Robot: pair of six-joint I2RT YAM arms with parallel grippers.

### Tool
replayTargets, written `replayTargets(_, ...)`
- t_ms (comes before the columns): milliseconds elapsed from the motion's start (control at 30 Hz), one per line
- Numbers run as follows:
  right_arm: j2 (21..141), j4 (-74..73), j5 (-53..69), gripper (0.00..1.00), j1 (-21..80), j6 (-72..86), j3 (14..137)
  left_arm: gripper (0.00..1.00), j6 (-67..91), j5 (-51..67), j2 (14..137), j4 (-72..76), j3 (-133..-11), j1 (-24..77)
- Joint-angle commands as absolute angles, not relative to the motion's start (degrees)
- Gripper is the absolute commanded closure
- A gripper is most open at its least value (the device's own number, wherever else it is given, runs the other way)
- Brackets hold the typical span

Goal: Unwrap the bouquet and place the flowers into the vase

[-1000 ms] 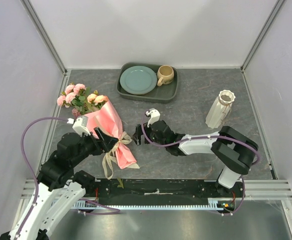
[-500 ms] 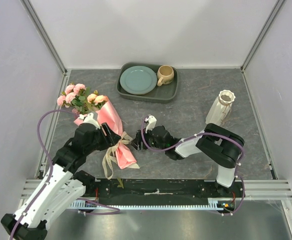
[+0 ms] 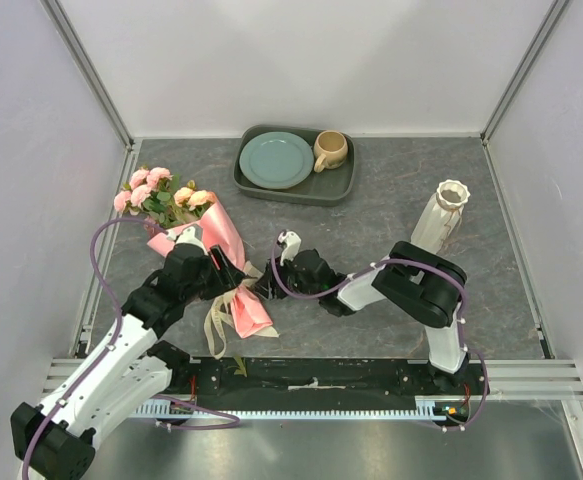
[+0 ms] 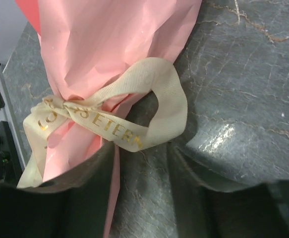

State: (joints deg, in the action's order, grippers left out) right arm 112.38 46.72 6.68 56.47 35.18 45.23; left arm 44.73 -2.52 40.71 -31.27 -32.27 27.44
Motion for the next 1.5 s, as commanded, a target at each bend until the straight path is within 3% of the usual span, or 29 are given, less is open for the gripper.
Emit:
replayTargets(0, 113.03, 48.35, 6.68, 0.59, 56.51, 34.55, 48.69, 0.35, 48.25, -4.57, 40.26, -29.53, -31.38, 27.25)
replayTargets(100, 111.71, 45.79, 3.80, 0.70, 56.16, 32.87, 48.96, 0.38, 49.22, -4.83, 39.90, -30.50, -30.94, 27.16)
replayTargets(200, 110.31, 44.83, 2.11, 0.75, 55.55, 31.91, 48.34, 0.40, 49.74, -3.96, 39.90, -32.08, -30.94, 27.25)
replayTargets(400, 108.99, 44.74, 2.02, 0.75, 54.06, 31.47, 47.46, 0.51, 52.55, -1.76, 39.64, -37.78, -31.02, 27.25)
replayTargets(467, 108.98, 44.21, 1.93, 0.72, 53.79, 31.55, 47.55, 0.52, 53.61, -1.50, 39.64, -40.85, -31.46, 27.16)
replayTargets(533, 108.72, 43.77, 2.20, 0.60, 53.70, 31.38, 47.64, 0.53, 54.58, -1.58, 39.11, -42.97, -31.99, 27.25)
replayTargets(667, 107.67, 43.59, 2.64, 0.49, 53.70, 30.85, 46.94, 0.53, 57.56, -2.46, 35.60, -45.96, -31.03, 27.25)
replayTargets(767, 106.61, 45.08, 3.51, 0.49, 53.70, 31.02, 45.44, 0.52, 58.88, -3.42, 32.79, -44.22, -28.92, 27.25)
replayTargets(900, 105.82, 46.23, 4.22, 0.49, 53.70, 31.20, 43.77, 0.59, 57.48, -6.93, 36.28, -43.33, -29.26, 27.25)
replayTargets(1200, 105.64, 47.11, 6.06, 0.49, 53.70, 31.64, 42.98, 0.59, 56.60, -6.07, 38.85, -39.12, -26.20, 27.25)
replayTargets(1467, 105.38, 47.72, 6.94, 0.49, 53.70, 31.73, 42.45, 0.70, 55.64, -6.24, 39.37, -36.48, -24.61, 27.25)
